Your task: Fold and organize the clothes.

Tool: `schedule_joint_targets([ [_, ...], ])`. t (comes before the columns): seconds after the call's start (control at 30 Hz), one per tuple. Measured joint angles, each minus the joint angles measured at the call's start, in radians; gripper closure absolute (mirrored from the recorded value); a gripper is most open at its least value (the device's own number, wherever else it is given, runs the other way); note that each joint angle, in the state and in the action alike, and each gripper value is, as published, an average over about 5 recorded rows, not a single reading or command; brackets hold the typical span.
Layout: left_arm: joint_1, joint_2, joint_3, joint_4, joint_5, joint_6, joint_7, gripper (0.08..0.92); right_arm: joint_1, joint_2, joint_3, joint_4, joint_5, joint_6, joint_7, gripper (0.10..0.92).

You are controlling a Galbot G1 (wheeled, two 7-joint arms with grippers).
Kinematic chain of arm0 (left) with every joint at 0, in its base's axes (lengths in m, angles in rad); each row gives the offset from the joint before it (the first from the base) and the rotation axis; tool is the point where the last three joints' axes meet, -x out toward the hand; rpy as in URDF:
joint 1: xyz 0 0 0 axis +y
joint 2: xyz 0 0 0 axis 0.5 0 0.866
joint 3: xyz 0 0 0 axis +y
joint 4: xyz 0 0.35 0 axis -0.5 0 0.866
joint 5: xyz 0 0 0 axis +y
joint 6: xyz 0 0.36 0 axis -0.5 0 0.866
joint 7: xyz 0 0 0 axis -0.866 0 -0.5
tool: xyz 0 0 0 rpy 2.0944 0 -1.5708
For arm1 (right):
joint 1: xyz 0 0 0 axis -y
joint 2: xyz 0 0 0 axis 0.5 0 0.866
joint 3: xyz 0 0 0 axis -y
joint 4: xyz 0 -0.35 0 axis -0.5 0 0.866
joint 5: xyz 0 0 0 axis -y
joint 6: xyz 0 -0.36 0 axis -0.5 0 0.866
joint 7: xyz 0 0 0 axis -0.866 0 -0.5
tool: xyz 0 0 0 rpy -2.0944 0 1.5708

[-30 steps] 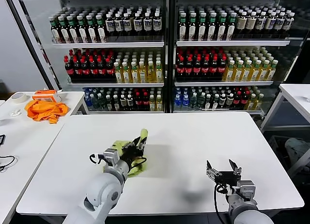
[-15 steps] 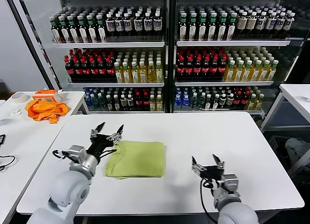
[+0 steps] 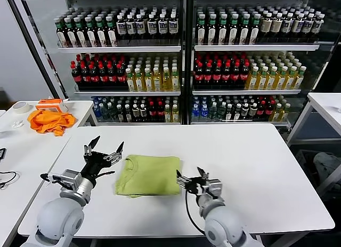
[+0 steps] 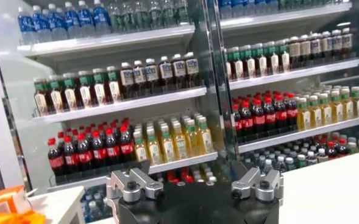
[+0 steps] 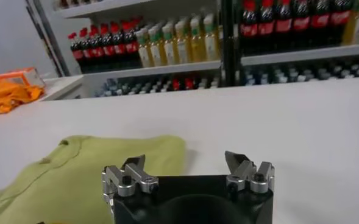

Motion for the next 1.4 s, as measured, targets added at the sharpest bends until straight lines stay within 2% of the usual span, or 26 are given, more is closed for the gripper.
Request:
schedule_joint_targets([
  [0.23,0.032,0.006,-0.033,-0.011,0.011,-0.008,0.017,0.177,0.082,0.017,-0.054,-0.101,0.072,-0.008,0.057,0.203],
  [0.53,0.042,0.018,-0.056,-0.021,-0.01,-0.002,0.024,0.177,0.109,0.023,-0.084,-0.156,0.139,-0.013,0.09,0.214],
  [0.63,0.047,0.017,-0.057,-0.019,-0.016,0.0,0.026,0.177,0.112,0.023,-0.09,-0.165,0.155,-0.012,0.092,0.276],
  [1.03,0.062,0.012,-0.077,-0.028,-0.039,0.005,0.028,0.177,0.122,0.035,-0.1,-0.19,0.206,-0.011,0.077,0.622],
  [1.27,0.068,0.016,-0.082,-0.036,-0.04,0.005,0.028,0.177,0.124,0.042,-0.093,-0.194,0.186,0.0,0.066,0.83],
  [1.4,0.068,0.024,-0.087,-0.041,-0.041,0.004,0.028,0.177,0.126,0.028,-0.07,-0.166,0.17,-0.004,0.061,0.911],
])
